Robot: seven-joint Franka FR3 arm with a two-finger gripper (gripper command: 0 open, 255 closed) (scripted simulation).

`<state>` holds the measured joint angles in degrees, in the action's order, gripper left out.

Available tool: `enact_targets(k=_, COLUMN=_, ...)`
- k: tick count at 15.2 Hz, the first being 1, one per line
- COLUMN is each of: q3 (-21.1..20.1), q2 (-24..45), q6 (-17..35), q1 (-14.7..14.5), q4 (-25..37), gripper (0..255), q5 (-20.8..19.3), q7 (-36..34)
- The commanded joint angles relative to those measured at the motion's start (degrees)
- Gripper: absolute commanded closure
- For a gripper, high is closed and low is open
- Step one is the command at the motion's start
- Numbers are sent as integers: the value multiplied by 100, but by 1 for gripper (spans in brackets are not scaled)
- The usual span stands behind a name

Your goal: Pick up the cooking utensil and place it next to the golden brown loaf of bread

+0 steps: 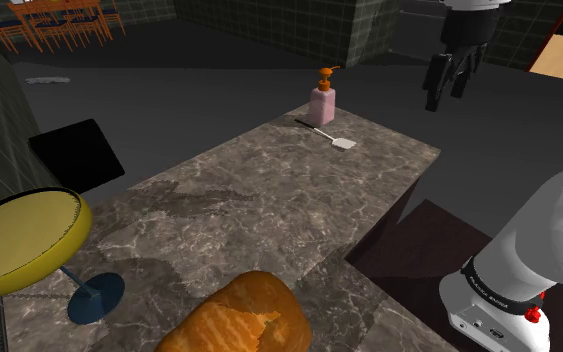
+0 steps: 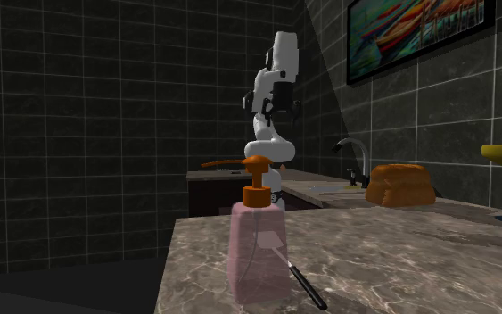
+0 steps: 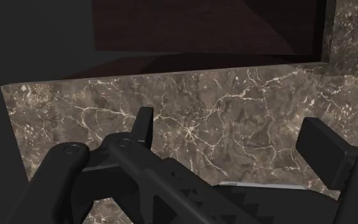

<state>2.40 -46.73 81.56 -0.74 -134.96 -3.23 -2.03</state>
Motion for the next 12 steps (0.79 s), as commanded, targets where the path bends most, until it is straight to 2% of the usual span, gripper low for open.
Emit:
enact_targets(k=1, q3=0, q2=0, q6=0, q1=0, q4=0, gripper=0, q5=0, q7=0)
enact_targets(k=7, q3=290, q2=851, q6=1212, q1=10, q4=-182, gripper=0, q5=-153, q7=300)
enact_targets(k=12, q3=522, q2=1730, q6=2160, q1=-2, q4=-102, gripper=0, q5=-202, q7=553)
